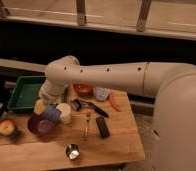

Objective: Place sponge in metal cup

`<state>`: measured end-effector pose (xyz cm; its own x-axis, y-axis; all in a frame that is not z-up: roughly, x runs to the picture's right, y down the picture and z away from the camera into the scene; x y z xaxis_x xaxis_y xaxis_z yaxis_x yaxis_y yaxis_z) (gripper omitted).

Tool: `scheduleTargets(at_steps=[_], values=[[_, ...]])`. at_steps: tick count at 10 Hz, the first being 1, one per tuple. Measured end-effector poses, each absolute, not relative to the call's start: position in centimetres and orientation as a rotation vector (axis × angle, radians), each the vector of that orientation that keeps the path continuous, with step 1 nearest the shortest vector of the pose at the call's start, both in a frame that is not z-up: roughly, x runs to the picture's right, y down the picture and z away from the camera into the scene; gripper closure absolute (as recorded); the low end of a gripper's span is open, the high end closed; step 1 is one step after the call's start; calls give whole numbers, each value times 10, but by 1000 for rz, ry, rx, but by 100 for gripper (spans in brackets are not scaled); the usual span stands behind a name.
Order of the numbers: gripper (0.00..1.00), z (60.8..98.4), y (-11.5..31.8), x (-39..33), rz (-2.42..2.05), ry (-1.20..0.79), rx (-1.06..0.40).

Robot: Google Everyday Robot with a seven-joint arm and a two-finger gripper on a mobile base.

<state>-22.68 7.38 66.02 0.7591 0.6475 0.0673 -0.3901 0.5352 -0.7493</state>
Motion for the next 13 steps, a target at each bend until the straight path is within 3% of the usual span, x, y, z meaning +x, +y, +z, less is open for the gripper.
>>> scheduleTargets(at_steps=[4,13], values=[[100,659,105,-201,671,-298,-823],[100,668,116,-224,648,-248,-855]])
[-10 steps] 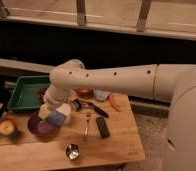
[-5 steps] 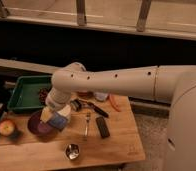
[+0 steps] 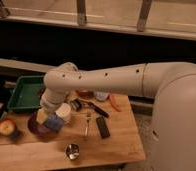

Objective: Place sponge in metal cup

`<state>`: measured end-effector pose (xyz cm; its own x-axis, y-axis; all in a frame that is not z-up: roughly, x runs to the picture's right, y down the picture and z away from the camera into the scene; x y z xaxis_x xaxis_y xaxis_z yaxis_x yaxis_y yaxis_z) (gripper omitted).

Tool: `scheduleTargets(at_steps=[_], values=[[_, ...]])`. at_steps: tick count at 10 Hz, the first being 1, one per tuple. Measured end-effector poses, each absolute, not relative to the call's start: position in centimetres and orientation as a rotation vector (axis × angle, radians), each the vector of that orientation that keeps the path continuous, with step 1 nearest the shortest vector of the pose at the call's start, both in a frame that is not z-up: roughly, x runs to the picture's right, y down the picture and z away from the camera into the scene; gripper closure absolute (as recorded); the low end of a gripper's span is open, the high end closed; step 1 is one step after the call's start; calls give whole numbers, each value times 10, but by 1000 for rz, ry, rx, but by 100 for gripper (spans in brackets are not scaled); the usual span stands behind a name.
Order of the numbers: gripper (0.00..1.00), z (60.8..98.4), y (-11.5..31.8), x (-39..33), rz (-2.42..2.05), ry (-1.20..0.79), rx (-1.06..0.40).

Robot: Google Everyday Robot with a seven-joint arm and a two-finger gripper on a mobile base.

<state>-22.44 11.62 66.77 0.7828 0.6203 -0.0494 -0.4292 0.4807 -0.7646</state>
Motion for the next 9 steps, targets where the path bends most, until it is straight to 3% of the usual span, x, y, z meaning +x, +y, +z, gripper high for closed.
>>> scheduleTargets(at_steps=[9], values=[[100,654,206,-149,766,-16,-947]])
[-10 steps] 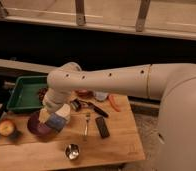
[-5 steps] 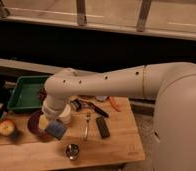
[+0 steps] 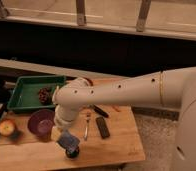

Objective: Place sponge in metal cup

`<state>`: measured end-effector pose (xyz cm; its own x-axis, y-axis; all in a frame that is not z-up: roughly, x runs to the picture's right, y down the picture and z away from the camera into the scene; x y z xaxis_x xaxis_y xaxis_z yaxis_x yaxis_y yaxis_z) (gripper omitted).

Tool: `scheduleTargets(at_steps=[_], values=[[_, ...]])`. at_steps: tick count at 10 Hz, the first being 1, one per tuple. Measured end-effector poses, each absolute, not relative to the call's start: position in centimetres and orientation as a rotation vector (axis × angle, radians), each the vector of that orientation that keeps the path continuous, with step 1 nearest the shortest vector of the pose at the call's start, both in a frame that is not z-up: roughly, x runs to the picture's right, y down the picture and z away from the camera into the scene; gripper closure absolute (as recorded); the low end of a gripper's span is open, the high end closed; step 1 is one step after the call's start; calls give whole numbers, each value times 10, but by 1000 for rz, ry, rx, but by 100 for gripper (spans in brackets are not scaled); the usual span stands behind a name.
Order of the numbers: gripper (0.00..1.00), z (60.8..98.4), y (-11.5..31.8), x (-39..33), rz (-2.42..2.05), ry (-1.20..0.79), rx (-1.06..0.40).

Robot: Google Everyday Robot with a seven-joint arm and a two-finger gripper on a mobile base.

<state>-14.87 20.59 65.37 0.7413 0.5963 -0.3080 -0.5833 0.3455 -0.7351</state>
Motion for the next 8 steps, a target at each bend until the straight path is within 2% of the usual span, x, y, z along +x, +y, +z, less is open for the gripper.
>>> scheduleTargets(at_steps=[3,4,8], values=[[99,667,236,-144,786,41,-1008],[94,670,244,-145,789,56,-1025],[56,677,258,-138,823,95,-1050]])
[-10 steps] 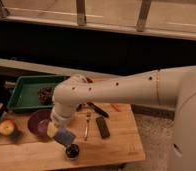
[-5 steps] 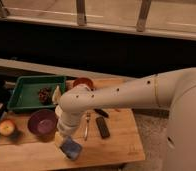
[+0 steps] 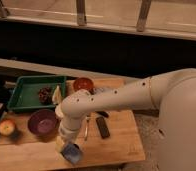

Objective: Place sponge in metal cup

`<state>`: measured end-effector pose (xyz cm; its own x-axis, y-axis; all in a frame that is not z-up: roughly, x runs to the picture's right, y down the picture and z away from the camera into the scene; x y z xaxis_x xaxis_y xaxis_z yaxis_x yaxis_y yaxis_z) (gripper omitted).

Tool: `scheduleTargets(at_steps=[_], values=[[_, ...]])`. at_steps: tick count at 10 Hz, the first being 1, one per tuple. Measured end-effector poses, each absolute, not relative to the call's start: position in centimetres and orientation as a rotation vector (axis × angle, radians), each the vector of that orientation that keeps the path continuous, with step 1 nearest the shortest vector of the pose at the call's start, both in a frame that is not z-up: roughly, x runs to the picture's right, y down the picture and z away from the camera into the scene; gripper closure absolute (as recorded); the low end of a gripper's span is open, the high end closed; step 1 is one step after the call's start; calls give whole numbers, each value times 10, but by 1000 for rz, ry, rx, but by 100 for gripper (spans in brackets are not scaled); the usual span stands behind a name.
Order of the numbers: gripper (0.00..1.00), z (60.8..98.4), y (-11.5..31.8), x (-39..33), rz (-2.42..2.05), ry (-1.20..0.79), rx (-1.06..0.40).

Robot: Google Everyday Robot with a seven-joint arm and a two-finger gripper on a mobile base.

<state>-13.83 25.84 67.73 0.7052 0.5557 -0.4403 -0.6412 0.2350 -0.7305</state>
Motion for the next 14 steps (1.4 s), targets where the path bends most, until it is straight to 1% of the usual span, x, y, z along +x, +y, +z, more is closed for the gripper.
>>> scheduleTargets(at_steps=[2,3,4,7,12,14], values=[[34,681,259,-135,819,123,-1045],[27,683,258,-132,819,135,-1040],[24,685,256,-129,820,143,-1031],[24,688,250,-127,826,140,-1013],[24,684,243,-149,806,85,-1002],[24,680,219,-153,820,58,-938]])
